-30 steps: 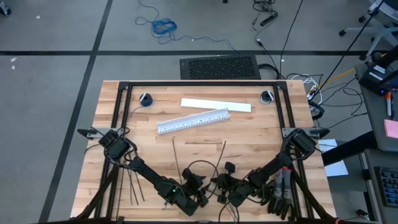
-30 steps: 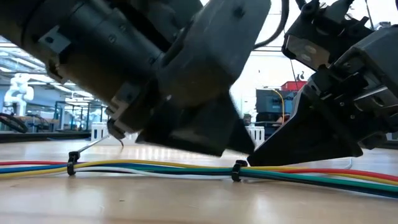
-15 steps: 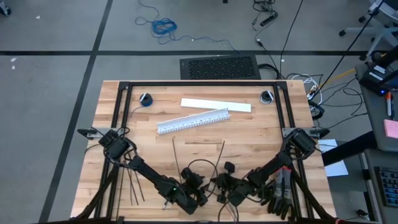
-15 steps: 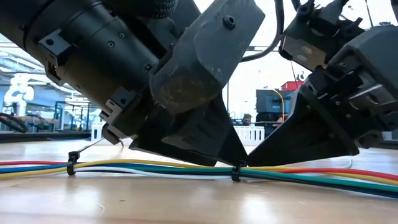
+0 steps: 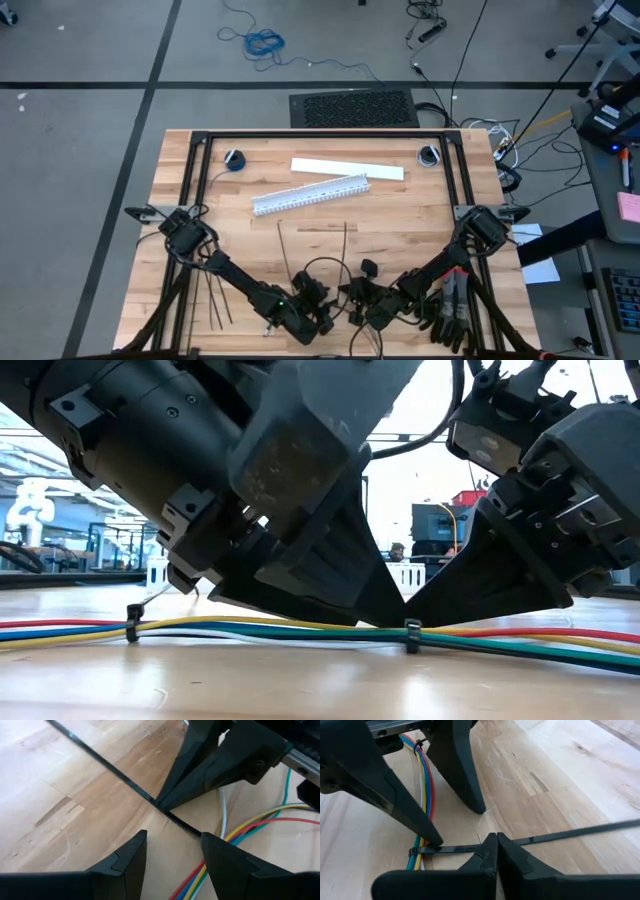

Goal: Ziptie cables
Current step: Wrap the colored loose cables with the black zip tie, then put the colored ziptied cables into the white cable duct

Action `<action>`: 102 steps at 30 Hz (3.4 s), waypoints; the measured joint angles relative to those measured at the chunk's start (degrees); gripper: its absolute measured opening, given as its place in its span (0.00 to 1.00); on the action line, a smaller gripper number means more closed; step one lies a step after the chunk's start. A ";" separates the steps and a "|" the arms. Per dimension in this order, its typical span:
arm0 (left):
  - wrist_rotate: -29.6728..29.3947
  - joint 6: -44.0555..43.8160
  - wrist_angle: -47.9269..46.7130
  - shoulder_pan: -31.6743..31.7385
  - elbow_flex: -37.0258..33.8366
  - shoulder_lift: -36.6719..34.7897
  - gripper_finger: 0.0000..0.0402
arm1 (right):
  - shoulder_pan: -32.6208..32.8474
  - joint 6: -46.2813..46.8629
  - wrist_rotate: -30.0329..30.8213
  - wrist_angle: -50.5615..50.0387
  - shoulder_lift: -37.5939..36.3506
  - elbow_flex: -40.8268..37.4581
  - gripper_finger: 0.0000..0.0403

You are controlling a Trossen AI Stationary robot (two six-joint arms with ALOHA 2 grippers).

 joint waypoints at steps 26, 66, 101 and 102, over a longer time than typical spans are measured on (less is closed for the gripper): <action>-5.64 25.66 2.61 1.92 -0.20 -0.04 0.46 | -0.02 0.24 -0.92 -0.33 0.07 -0.09 0.00; 2.21 25.10 18.14 1.49 0.08 4.88 0.46 | 0.02 0.27 -1.56 -0.69 0.11 -0.11 0.00; -1.69 25.26 -1.23 -6.04 -0.15 -14.30 0.46 | 6.97 -7.20 -21.82 -4.37 -13.19 -0.11 0.27; -0.89 23.53 -2.05 -7.09 -0.15 -14.10 0.46 | 7.14 -7.07 -22.02 -4.86 -12.60 -0.13 0.28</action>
